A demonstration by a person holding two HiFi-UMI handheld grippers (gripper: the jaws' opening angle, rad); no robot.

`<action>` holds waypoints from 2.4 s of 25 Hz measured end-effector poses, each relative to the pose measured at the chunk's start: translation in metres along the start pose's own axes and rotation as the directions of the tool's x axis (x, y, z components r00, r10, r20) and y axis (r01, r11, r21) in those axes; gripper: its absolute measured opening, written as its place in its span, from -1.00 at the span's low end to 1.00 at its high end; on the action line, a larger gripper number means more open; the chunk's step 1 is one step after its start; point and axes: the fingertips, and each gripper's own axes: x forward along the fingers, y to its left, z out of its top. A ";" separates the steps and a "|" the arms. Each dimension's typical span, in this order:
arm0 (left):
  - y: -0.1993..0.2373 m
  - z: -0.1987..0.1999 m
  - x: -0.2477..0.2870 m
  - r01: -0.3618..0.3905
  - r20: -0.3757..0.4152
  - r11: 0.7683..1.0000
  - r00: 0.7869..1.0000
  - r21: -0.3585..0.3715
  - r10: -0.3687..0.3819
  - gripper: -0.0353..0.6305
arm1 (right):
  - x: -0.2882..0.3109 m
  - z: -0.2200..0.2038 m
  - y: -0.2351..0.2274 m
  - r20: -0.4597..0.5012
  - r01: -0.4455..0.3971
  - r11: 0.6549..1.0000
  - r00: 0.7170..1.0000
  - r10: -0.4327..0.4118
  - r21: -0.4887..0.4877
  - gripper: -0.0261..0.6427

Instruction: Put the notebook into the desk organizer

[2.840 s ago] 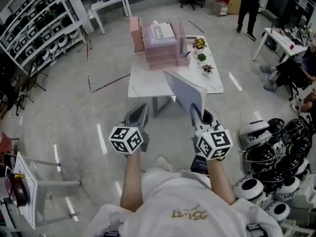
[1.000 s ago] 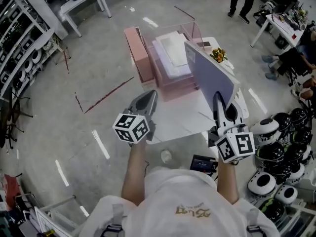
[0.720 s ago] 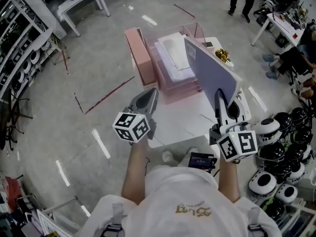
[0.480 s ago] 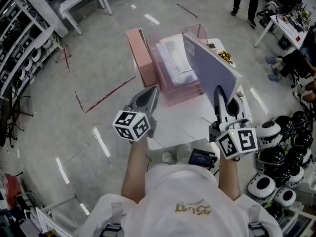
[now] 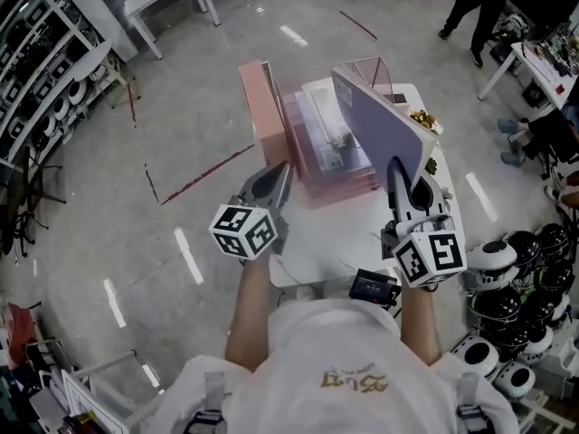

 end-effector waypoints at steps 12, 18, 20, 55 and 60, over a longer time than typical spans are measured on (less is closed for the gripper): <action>0.007 0.009 0.022 -0.017 0.013 1.000 1.000 0.001 0.017 -0.85 | 0.040 -0.005 -0.013 -0.011 -0.047 0.997 0.999 0.046 -0.059 -0.79; 0.016 0.007 0.029 -0.040 0.006 0.999 0.999 -0.007 0.040 -0.85 | 0.054 -0.008 -0.016 -0.018 -0.067 0.994 0.998 0.065 -0.083 -0.79; 0.019 0.008 0.031 -0.045 0.008 0.999 0.999 -0.010 0.045 -0.85 | 0.059 -0.010 -0.017 -0.018 -0.078 0.993 0.997 0.076 -0.092 -0.79; 0.051 -0.002 0.023 -0.146 -0.004 0.988 0.989 -0.045 0.146 -0.85 | 0.108 -0.079 0.006 -0.182 -0.293 0.913 0.951 0.249 -0.285 -0.79; 0.051 -0.002 0.024 -0.138 -0.004 0.989 0.990 -0.053 0.138 -0.85 | 0.109 -0.088 0.008 -0.216 -0.320 0.905 0.939 0.266 -0.280 -0.79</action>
